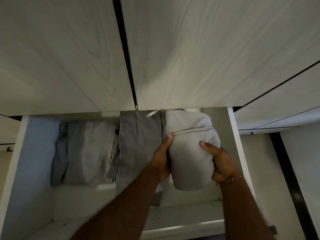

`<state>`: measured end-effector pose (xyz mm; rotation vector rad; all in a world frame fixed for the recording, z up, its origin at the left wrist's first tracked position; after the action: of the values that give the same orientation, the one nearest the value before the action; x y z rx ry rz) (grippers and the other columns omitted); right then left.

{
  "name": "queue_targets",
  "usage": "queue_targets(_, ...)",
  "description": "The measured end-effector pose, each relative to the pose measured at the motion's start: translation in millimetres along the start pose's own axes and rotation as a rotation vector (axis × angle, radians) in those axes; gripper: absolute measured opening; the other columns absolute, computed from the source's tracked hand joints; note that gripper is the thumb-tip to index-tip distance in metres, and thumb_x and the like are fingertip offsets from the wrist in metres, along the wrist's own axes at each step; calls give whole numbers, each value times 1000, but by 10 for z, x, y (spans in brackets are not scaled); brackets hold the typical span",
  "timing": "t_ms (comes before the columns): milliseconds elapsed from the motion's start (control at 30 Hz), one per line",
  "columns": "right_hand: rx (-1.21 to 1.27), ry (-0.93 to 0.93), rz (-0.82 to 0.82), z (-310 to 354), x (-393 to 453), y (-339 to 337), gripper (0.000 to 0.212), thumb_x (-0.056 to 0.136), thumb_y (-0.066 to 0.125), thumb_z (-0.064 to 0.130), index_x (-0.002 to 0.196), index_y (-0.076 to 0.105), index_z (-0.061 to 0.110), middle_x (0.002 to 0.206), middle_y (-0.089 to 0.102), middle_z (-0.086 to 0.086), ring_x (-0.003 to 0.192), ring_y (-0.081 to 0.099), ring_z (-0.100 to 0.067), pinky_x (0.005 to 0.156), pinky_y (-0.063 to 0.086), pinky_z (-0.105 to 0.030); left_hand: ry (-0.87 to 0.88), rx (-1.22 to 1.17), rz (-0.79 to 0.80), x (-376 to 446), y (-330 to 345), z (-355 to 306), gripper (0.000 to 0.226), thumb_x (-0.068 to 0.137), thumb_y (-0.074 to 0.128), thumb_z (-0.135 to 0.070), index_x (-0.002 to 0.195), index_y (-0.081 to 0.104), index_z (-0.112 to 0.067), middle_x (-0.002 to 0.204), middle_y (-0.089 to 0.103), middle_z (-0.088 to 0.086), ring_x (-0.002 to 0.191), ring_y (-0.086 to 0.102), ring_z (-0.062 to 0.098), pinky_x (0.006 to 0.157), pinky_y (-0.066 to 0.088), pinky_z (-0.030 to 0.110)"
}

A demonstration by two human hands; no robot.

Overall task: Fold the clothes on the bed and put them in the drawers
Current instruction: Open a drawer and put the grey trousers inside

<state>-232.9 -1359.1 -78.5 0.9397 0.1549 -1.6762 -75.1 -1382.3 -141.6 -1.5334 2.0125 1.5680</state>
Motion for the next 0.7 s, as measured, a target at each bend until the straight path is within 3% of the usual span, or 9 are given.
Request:
queue_targets(67,-36,6,-62,-10,-24,-89,55,85,79,25,136,63,13,130,68,-21,118,67,-42,99,53,-60,34,59,87,4,90,-77,71,81,84,-45,142,62,-17,137,67,14,127,65,32,107,52,50)
queue_targets(133,-176,-58,-232,-10,-45,-248,54,81,82,35,130,67,19,123,73,-14,111,71,-36,90,59,-54,61,96,122,45,152,-67,60,83,79,-22,139,64,-13,134,69,17,124,66,34,100,56,47)
queue_targets(200,-362,-184,-415,-12,-93,-423,57,76,83,40,128,66,21,122,73,-6,111,71,-30,90,60,-52,51,76,101,129,161,34,58,81,76,-12,137,65,-9,131,69,20,122,67,38,100,57,50)
queue_targets(300,-494,-371,-495,-63,-119,-618,61,83,83,32,137,54,29,137,62,1,120,64,-21,94,58,-47,45,52,114,400,200,209,53,83,73,-4,135,66,-6,129,70,22,119,68,38,100,57,50)
queue_targets(367,-683,-409,-549,-129,-105,-724,73,85,83,29,147,45,32,148,52,2,129,56,-18,101,52,-41,37,131,27,629,170,305,43,88,72,-3,131,68,-8,126,72,20,118,68,39,97,58,49)
queue_targets(433,-968,-355,-637,-265,-27,-818,86,82,85,19,155,39,19,155,45,-9,140,46,-29,114,41,-42,-1,401,-225,762,50,360,47,91,73,-6,137,63,-10,131,68,16,123,64,42,102,55,50)
queue_targets(500,-1214,-241,-634,-485,17,-773,94,79,84,21,158,35,12,161,35,-16,146,35,-38,117,35,-47,8,737,-437,737,-77,372,61,90,72,-11,147,52,-17,140,59,9,126,59,35,105,52,41)
queue_targets(600,-1346,-92,-491,-774,-16,-667,99,83,80,32,163,24,20,167,24,-10,150,27,-37,117,34,-50,97,900,-359,497,32,375,60,90,72,-14,146,51,-18,140,59,7,123,59,30,103,54,41)
queue_targets(700,-1424,-112,-356,-920,-84,-493,90,83,80,33,160,34,20,163,34,-7,146,35,-33,115,37,-47,125,921,-321,163,-77,285,45,93,67,-9,137,59,-15,127,69,9,111,66,27,91,57,35)
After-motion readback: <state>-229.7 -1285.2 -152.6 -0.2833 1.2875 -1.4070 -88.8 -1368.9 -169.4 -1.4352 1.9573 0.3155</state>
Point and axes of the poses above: each hand's wrist, its own x-axis towards the middle knuckle, its own y-axis out of the palm, z = x × y, the point moved 6 cm from there along x, towards the middle knuckle
